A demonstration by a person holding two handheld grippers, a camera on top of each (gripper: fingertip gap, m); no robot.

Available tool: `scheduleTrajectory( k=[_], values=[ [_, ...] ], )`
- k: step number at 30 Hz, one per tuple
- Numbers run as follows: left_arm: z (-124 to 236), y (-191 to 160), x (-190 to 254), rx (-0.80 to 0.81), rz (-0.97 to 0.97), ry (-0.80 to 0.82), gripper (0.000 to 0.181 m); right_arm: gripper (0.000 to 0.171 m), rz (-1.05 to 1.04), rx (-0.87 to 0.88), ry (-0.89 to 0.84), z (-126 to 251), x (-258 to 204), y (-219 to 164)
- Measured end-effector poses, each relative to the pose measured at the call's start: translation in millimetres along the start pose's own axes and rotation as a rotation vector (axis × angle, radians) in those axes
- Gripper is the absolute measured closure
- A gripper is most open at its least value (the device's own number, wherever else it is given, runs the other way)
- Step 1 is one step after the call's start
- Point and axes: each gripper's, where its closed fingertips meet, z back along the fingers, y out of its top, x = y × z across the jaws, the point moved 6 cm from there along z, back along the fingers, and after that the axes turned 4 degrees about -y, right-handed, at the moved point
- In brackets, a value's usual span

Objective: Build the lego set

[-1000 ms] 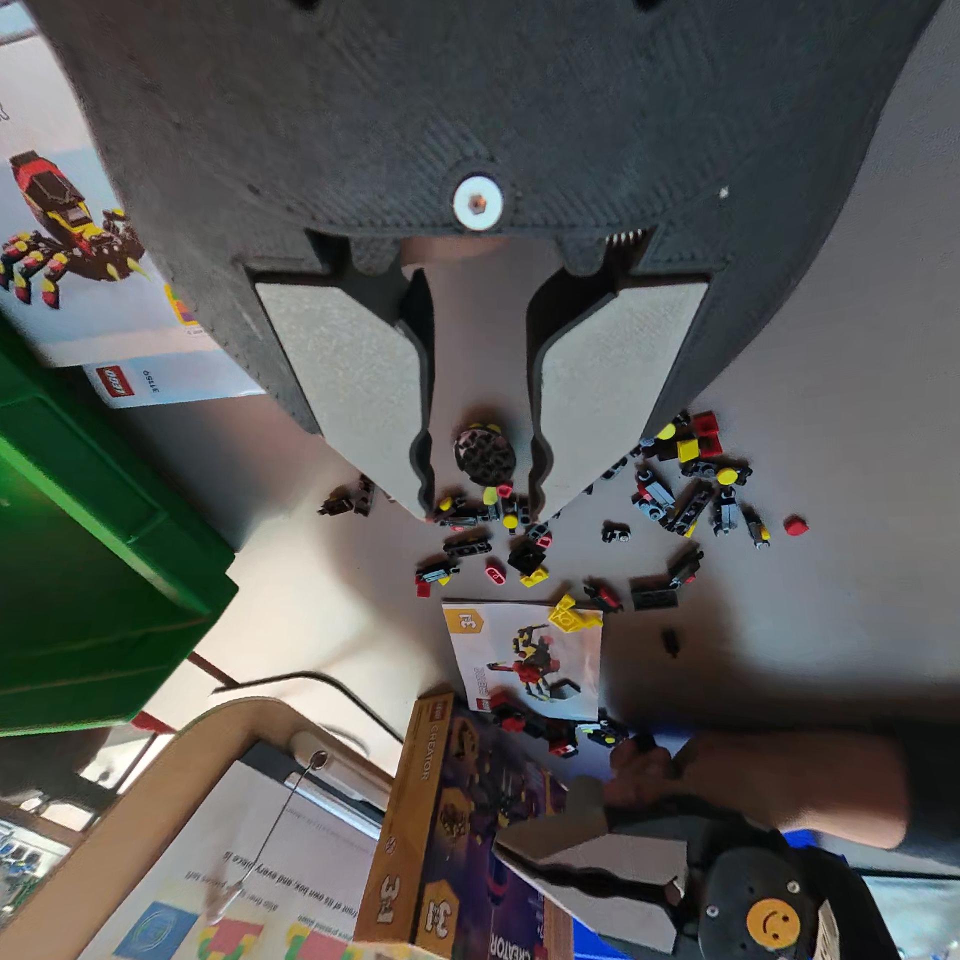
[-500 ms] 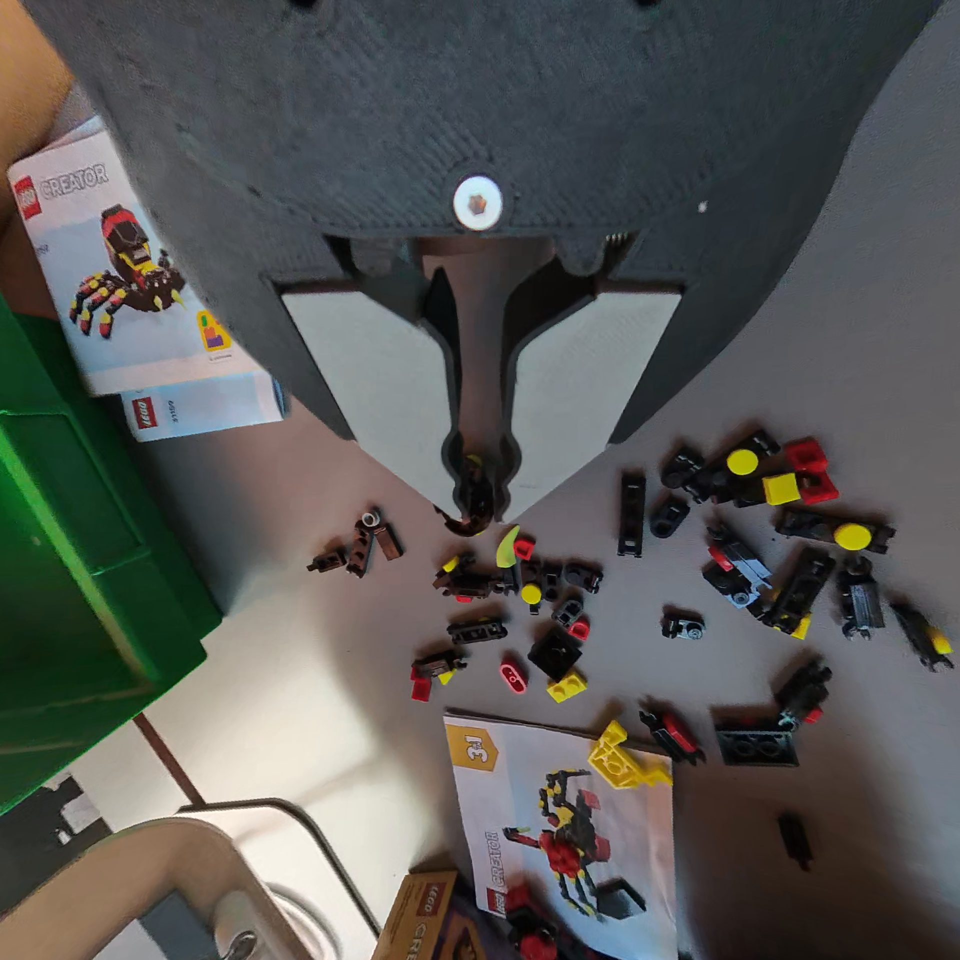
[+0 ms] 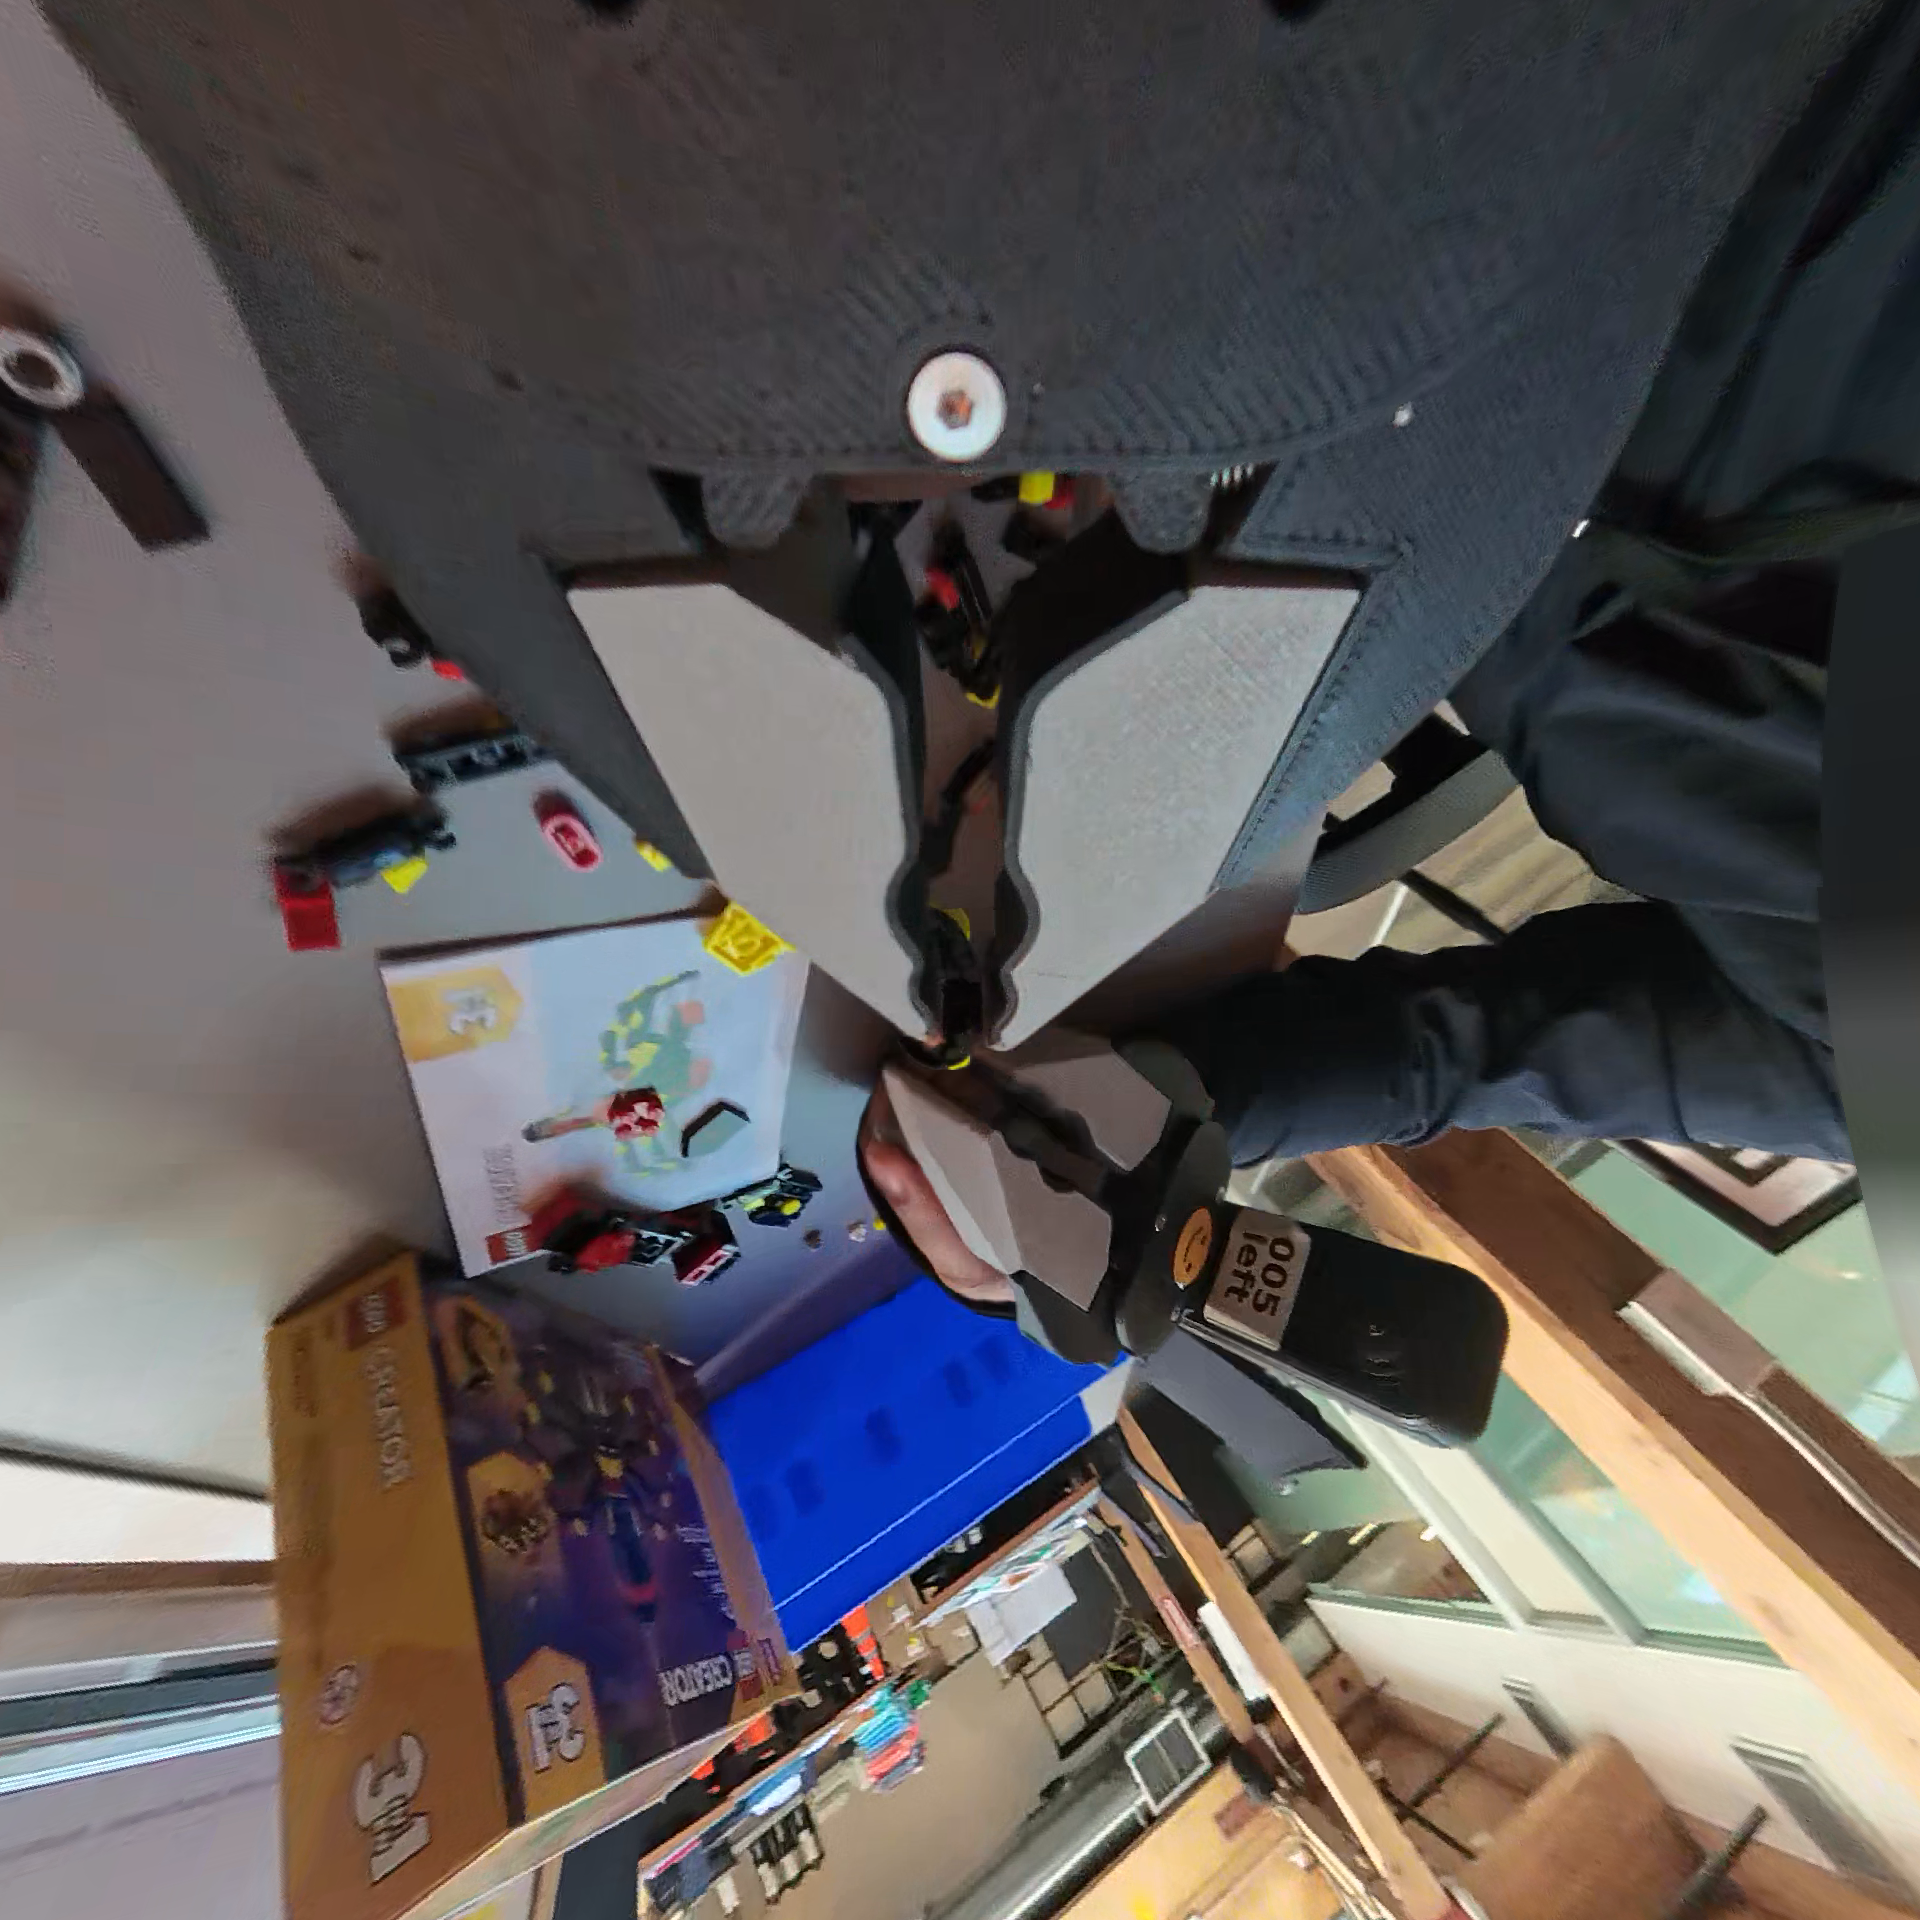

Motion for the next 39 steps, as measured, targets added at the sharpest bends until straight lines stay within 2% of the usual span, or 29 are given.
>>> scheduleTrajectory(
  k=[1, 4, 6, 9, 16, 28, 35, 39],
  values=[
    [1.6, 2.0, -0.2, 0.019, 0.046, -0.026, 0.17, 0.168, -0.01, -0.008, 0.039, -5.3, -0.3, 2.9],
    [7.8, 4.1, -5.8, 0.076, 0.167, -0.085, 0.165, 0.168, -0.028, 0.004, 0.138, -14.1, -1.7, 8.6],
    [10.4, 6.1, -7.2, 0.117, 0.246, -0.139, 0.173, 0.168, -0.042, 0.045, 0.174, -14.3, -2.2, 11.5],
    [8.0, 6.8, -8.7, 0.131, 0.398, -0.209, 0.17, 0.169, -0.07, 0.09, 0.192, -12.8, -4.4, 10.8],
    [9.4, 10.0, -11.7, 0.19, 0.462, -0.212, 0.178, 0.168, -0.059, 0.22, 0.169, -10.4, -10.5, 13.3],
    [8.9, 9.3, -14.3, 0.196, 0.56, -0.211, 0.179, 0.168, 0.382, 0.154, -0.167, 1.4, -14.3, 10.6],
    [8.6, 6.1, -19.7, 0.177, 0.578, -0.136, 0.18, 0.166, 0.494, 0.091, -0.301, 0.8, -8.1, 5.2],
    [8.6, 4.9, -20.6, 0.166, 0.57, -0.124, 0.18, 0.159, 0.528, 0.13, -0.355, 2.7, -8.7, 9.1]
  ],
)
